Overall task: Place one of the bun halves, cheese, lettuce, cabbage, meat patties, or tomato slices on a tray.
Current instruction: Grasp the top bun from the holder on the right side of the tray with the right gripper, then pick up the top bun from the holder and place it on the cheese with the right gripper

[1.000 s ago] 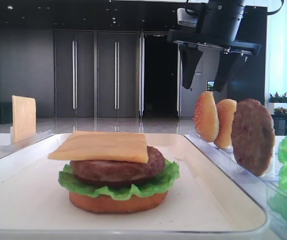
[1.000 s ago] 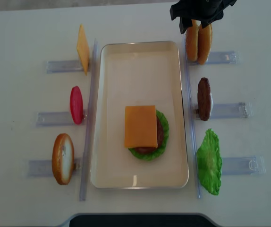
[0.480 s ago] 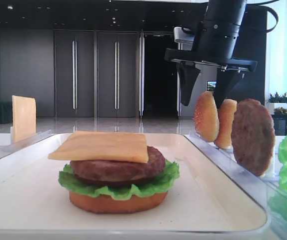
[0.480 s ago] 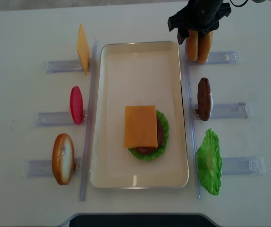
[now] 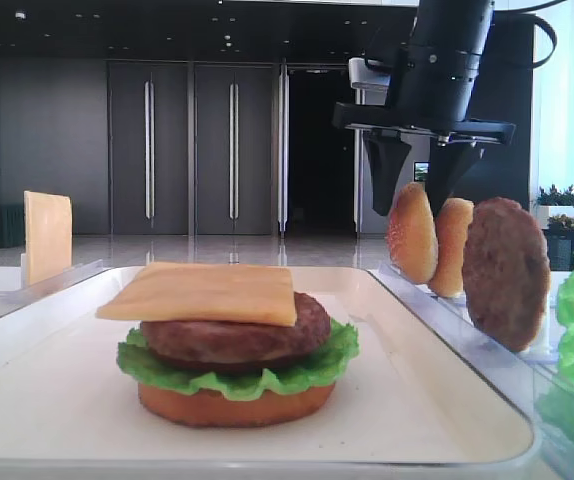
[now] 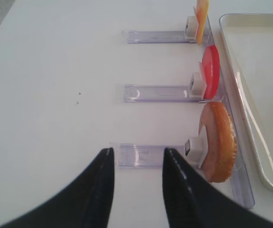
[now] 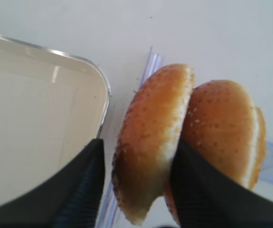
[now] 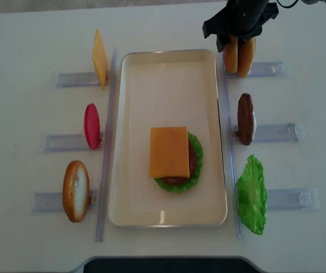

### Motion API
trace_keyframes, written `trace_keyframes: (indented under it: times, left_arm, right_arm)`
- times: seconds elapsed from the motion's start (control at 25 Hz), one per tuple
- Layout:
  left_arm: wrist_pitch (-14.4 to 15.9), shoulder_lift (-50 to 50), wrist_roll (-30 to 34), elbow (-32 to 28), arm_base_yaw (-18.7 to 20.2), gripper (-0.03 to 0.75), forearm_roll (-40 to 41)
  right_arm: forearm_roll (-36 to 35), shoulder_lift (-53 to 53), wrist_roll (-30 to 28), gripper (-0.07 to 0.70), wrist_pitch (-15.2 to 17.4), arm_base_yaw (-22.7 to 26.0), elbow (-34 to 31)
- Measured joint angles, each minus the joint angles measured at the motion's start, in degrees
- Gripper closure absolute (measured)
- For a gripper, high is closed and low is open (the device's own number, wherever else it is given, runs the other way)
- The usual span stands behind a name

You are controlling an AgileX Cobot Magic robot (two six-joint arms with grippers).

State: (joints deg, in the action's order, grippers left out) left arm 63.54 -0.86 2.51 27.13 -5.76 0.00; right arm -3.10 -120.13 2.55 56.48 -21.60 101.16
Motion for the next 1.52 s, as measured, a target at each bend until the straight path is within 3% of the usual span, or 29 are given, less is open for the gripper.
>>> trace_keyframes:
  times: [0.16, 0.68, 1.12, 1.52]
  left_arm:
    - [0.00, 0.00, 0.00, 0.00, 0.00, 0.451, 0.00]
    - [0.00, 0.00, 0.00, 0.00, 0.00, 0.451, 0.00]
    - [0.00, 0.00, 0.00, -0.06, 0.00, 0.451, 0.00]
    - [0.00, 0.00, 0.00, -0.06, 0.00, 0.451, 0.00]
  right_arm:
    - [1.39, 0.00, 1.55, 0.398, 0.25, 0.07, 0.00]
    - [1.48, 2.73, 1.29, 0.398, 1.82, 0.02, 0.00]
    - [-0.12, 12.92, 1.08, 0.410, 10.79, 0.02, 0.46]
    - [-1.35, 16.03, 1.08, 0.410, 13.57, 0.02, 0.46]
